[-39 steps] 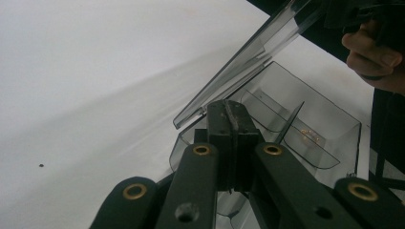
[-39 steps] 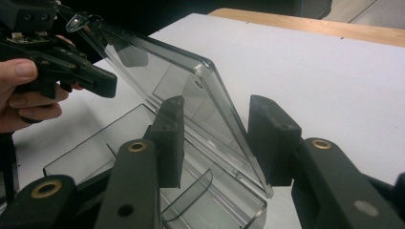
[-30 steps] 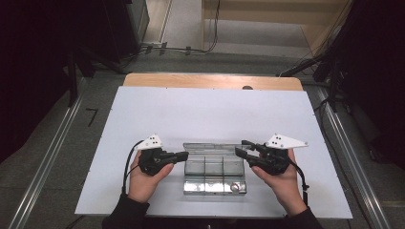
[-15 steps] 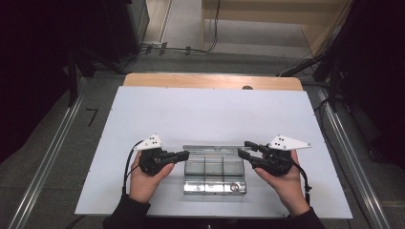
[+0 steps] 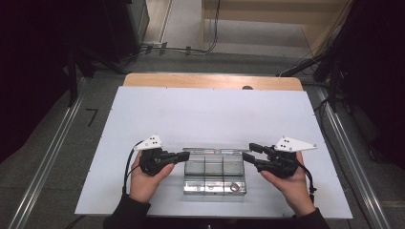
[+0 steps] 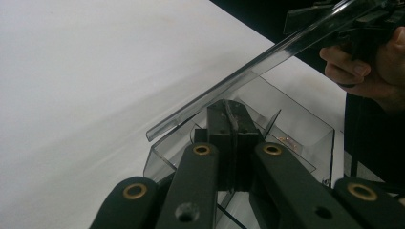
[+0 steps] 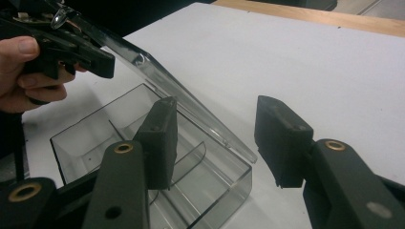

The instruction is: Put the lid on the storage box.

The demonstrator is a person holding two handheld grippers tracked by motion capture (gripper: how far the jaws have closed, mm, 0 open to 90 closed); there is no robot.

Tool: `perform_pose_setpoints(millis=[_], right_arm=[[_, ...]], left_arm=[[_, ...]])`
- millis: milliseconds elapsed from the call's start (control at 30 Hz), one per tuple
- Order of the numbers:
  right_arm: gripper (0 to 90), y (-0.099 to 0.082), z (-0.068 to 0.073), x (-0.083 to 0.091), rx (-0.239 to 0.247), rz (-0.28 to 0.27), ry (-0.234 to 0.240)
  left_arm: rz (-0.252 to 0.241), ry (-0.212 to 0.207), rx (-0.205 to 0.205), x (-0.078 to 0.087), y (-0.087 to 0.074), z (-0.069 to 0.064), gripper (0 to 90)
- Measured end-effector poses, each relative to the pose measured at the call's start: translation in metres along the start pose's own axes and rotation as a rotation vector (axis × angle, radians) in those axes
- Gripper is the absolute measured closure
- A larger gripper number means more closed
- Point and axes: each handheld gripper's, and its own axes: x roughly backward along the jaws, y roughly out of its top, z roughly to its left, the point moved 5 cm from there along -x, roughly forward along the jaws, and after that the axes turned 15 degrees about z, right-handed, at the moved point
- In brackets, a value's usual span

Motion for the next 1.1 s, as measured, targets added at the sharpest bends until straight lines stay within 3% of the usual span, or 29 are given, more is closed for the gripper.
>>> perform_pose_setpoints(millis=[200,467,633,1100], right_arm=[[50.0,-0.01,-0.006,0.003,-0.026,0.01,0.008],[73.4,-0.021,-0.01,-0.004,-0.057,0.052,0.004],[85.6,-0.022,-0.007,-0.008,-0.065,0.066,0.036],[87.5,-0.022,0.0,-0.004,-0.033,0.043,0.067]], left_arm=[[0.0,0.001,-0.001,0.001,0.0,0.0,90.0],[-0.001,-0.004,0.0,0.001,0.0,0.0,90.0],[-0.002,-0.011,0.001,0.001,-0.001,0.001,90.0],[-0.005,-0.025,-0.016,0.002,-0.003,-0.005,90.0]])
